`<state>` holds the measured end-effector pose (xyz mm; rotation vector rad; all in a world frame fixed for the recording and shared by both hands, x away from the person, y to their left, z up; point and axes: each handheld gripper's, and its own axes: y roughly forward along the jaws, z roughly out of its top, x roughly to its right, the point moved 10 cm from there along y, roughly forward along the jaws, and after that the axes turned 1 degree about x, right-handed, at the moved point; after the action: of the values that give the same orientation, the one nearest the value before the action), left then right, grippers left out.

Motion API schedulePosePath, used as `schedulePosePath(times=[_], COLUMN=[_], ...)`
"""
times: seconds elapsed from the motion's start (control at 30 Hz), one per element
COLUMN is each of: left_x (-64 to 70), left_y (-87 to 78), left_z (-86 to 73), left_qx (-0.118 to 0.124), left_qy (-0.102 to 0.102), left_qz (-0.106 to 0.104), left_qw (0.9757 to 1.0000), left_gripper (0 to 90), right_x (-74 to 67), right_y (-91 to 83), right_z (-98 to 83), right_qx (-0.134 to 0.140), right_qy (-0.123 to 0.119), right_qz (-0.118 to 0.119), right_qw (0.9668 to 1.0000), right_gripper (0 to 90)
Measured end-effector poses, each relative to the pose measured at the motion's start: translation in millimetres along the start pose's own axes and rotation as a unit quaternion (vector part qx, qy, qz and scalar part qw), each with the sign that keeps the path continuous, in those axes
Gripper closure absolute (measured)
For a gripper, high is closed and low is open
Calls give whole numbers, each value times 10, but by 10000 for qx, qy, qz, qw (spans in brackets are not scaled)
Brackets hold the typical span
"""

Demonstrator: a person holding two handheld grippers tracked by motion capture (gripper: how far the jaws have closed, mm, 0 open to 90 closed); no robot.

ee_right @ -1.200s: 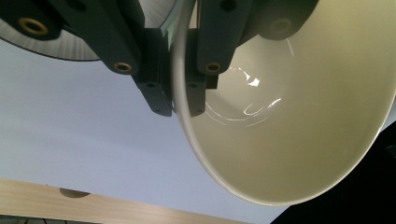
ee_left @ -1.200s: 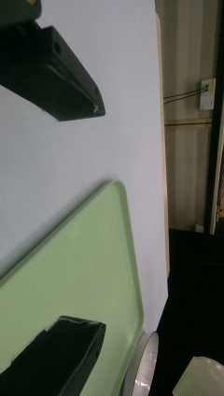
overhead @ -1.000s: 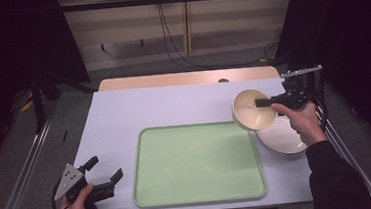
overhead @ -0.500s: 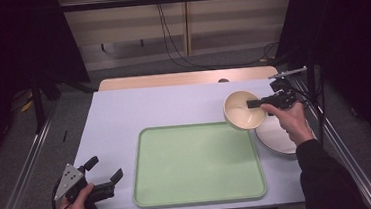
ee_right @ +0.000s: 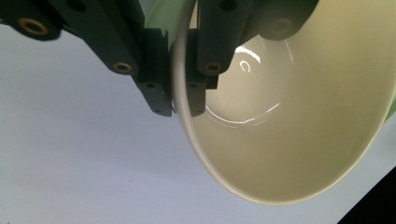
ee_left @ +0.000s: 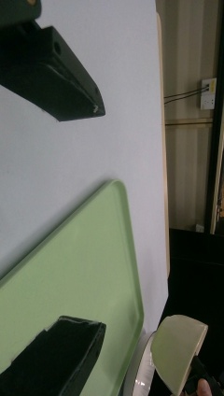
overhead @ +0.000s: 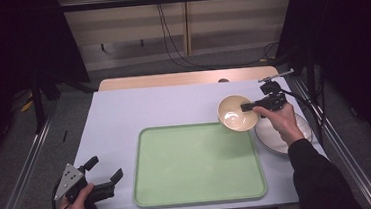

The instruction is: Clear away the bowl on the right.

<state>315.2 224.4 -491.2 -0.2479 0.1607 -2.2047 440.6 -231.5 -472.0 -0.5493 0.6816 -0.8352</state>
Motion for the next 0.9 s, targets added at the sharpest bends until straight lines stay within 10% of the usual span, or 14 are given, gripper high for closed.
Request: schedulePosePath(times=[0.9], left_x=[1], left_y=[1], left_z=[-2], left_qx=[-3], left_qy=[4], left_qz=[-5], left_qw=[10000], left_gripper=[1], right_x=[162], right_y=[308], right_z=[-286], right_qx=[-653], right_qy=[171], right_qz=[-236], right_qw=[9974], right_gripper=[835])
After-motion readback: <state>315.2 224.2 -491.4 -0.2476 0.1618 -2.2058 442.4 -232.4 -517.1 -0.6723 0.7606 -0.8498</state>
